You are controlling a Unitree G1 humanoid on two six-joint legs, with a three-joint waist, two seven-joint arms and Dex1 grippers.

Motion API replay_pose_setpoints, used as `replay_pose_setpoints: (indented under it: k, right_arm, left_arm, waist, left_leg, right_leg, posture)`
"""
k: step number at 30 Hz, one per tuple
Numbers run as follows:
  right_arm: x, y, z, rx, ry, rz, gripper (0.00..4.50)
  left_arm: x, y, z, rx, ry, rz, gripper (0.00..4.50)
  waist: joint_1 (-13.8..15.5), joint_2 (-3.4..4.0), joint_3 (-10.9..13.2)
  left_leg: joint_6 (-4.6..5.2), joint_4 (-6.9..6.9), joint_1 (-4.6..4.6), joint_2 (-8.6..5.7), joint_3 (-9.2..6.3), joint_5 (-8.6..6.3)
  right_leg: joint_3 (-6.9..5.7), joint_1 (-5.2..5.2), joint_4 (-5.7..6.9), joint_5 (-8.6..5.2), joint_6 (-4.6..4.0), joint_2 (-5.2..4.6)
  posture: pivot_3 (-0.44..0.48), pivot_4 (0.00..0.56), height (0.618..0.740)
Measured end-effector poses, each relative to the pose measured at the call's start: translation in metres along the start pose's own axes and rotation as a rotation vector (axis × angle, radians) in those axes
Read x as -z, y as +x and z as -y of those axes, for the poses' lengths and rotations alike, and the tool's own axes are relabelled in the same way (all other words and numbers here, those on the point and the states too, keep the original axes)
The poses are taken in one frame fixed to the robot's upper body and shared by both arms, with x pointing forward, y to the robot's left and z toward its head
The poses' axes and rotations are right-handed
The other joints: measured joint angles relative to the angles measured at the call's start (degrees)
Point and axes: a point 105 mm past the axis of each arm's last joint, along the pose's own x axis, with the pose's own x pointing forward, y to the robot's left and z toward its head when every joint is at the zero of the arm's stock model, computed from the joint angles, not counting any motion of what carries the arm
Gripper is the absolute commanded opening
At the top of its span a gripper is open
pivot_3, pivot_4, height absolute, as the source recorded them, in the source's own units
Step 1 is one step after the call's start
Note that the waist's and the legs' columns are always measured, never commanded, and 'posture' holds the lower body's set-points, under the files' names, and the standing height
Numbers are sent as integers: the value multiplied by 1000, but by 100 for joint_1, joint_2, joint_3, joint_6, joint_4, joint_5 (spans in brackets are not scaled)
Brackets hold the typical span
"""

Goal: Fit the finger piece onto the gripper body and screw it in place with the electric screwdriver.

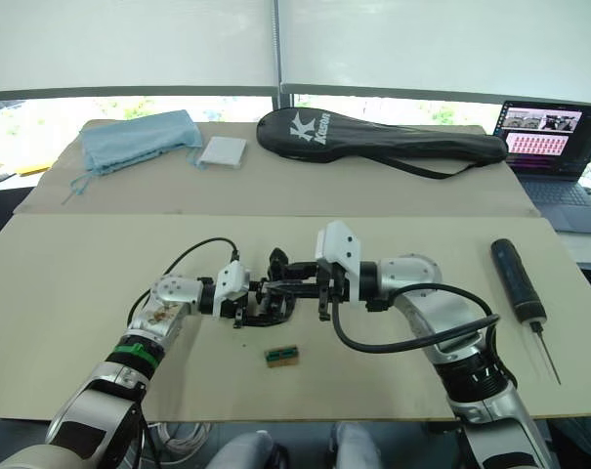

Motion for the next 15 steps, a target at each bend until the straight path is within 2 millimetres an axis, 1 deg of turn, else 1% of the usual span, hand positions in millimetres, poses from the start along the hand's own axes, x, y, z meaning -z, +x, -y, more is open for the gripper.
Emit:
replay_pose_setpoints:
  k: [4,8,15]
  right_arm:
    - [-1,5,0,5,-3,14,395]
    - [1,16,-8,-35,7,17,395]
    - [7,24,-15,-59,9,-8,395]
  left_arm:
    - [1,-1,0,-5,-5,-2,2385]
    - [1,-1,1,-5,-15,-5,2385]
    - [1,-1,2,-7,-22,-8,2385]
  waist:
    - [-10,1,-1]
    - [-14,2,-1]
    - [-19,2,-1]
  left_leg:
    - [-1,1,1,0,0,0]
    - [-1,2,0,0,0,0]
    - [-1,3,1,-1,0,1]
  right_leg:
    - [-1,1,1,0,0,2]
    - [-2,1,2,0,0,4]
    - [-4,1,2,0,0,6]
  posture:
    - [0,150,740]
    - [0,150,740]
    - [0,150,740]
